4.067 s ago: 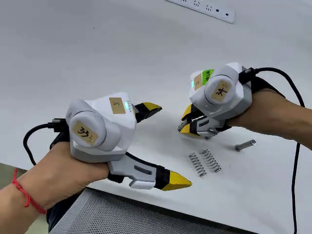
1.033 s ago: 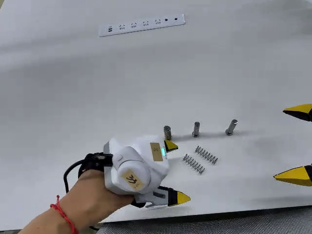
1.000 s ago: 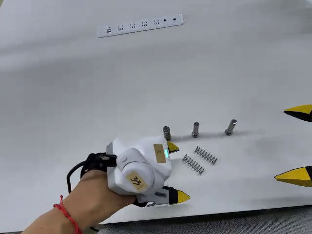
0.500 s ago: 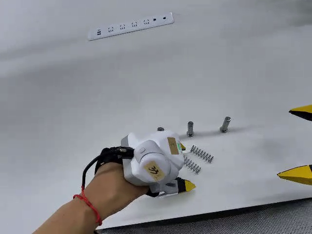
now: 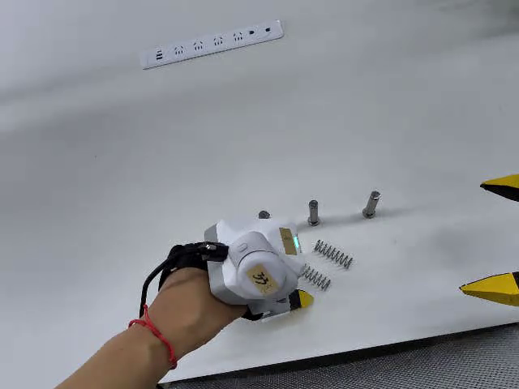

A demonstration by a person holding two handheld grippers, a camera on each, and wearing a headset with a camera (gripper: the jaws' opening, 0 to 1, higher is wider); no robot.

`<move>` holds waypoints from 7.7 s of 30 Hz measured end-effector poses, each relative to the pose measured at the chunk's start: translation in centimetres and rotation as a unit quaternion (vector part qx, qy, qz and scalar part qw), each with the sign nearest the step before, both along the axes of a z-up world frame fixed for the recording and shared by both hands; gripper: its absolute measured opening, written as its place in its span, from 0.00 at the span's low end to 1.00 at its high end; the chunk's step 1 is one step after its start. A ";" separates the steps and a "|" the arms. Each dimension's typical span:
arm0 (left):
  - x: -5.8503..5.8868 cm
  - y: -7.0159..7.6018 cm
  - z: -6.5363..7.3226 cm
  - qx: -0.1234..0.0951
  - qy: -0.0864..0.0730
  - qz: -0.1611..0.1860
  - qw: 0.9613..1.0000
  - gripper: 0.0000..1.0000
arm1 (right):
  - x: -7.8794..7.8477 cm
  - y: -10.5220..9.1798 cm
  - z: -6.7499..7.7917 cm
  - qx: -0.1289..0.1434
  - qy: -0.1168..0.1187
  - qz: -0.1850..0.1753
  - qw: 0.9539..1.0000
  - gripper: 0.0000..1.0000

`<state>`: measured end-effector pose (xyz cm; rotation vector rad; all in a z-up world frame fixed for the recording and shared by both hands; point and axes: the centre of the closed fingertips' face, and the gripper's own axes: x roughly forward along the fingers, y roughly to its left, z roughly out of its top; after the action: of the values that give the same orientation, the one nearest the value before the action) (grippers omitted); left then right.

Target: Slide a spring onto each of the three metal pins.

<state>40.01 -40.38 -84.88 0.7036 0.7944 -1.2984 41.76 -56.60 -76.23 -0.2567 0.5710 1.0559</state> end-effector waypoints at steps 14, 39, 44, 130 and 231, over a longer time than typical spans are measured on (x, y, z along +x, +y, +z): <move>0.2 1.1 0.0 0.017 -0.004 0.014 1.000 0.15 | 0.0 0.0 -0.1 0.001 -0.003 -0.002 1.000 0.80; -0.4 1.0 -0.2 0.041 -0.021 -0.035 0.998 0.13 | -0.1 0.0 -0.2 0.005 -0.004 -0.010 1.000 0.79; -0.5 1.0 -0.3 0.039 -0.018 -0.029 0.999 0.12 | -0.2 0.1 -0.2 0.006 -0.003 -0.011 1.000 0.79; 1.2 -1.3 13.9 -0.282 0.027 0.167 0.944 0.11 | 0.5 9.9 8.5 0.230 0.060 -0.030 0.971 0.35; 0.5 -3.6 16.5 -0.340 0.026 0.129 0.931 0.11 | -0.6 15.3 11.9 0.130 0.044 0.111 0.984 0.12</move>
<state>40.52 -44.01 -68.39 0.0060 0.4094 -1.2415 41.14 -41.34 -64.35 -0.0435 0.4851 1.3494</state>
